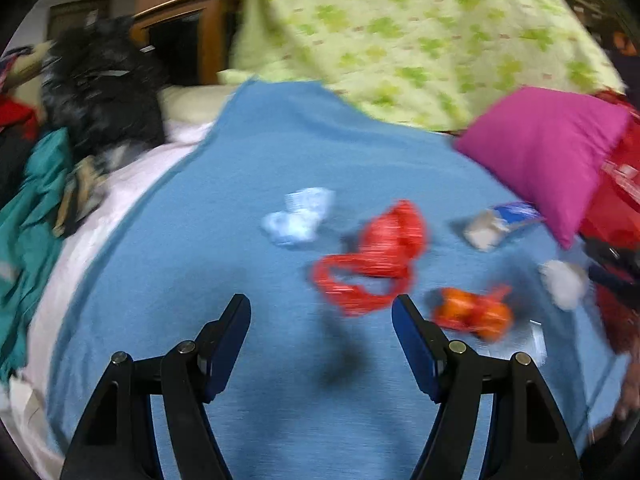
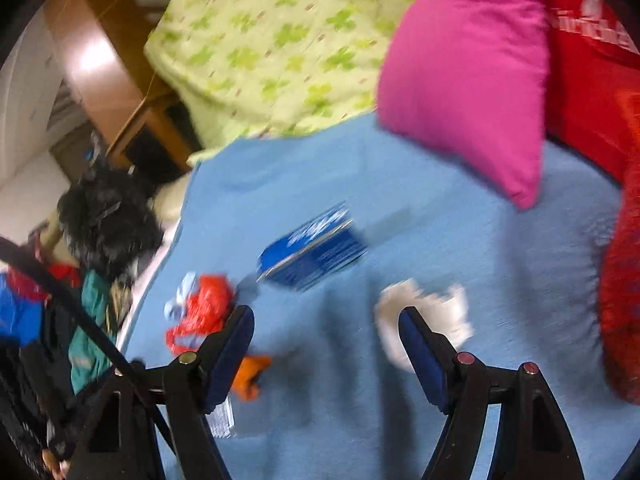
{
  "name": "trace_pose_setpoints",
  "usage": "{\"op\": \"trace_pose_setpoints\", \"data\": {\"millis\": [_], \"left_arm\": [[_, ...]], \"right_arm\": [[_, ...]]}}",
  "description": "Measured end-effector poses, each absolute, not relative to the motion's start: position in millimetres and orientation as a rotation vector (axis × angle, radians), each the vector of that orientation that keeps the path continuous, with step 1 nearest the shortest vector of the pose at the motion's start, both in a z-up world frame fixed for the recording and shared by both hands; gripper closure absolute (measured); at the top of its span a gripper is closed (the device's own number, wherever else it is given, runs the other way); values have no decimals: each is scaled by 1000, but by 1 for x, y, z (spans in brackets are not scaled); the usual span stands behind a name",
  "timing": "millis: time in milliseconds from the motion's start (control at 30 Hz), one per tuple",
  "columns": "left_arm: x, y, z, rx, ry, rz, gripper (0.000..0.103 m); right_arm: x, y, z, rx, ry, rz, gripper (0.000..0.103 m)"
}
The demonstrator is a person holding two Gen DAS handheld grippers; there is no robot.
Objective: Collect trash
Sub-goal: 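Grasp the white tissue with the right tool while the left tool grasps the clear tray, then lift the clear tray with the left tool while the right tool holds the tissue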
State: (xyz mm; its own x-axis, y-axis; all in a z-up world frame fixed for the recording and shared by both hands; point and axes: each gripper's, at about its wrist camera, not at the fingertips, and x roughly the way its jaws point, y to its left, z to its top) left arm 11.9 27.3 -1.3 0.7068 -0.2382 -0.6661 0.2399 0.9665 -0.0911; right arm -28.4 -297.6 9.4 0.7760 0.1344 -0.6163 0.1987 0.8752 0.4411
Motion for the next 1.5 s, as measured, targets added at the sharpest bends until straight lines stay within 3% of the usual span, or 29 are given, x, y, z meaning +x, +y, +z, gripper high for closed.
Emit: {"op": "trace_pose_setpoints", "data": {"millis": [267,533,667,767,1500], "left_arm": [[-8,-15,1,33,712,-514,22],[0,-30,-17,-16,812,-595,19],[-4,-43,-26,16,839,-613,19],[-8,-49,-32,15,852,-646,19],[-17,-58,-35,21,873,-705,19]], "right_arm": [[-25,-339,-7,577,740,-186,25],[-1,-333,-33,563,849,-190,27],[4,-321,-37,531,864,-150,44],[5,-312,-36,492,866,-129,52],[7,-305,-43,529,907,-58,50]]}}
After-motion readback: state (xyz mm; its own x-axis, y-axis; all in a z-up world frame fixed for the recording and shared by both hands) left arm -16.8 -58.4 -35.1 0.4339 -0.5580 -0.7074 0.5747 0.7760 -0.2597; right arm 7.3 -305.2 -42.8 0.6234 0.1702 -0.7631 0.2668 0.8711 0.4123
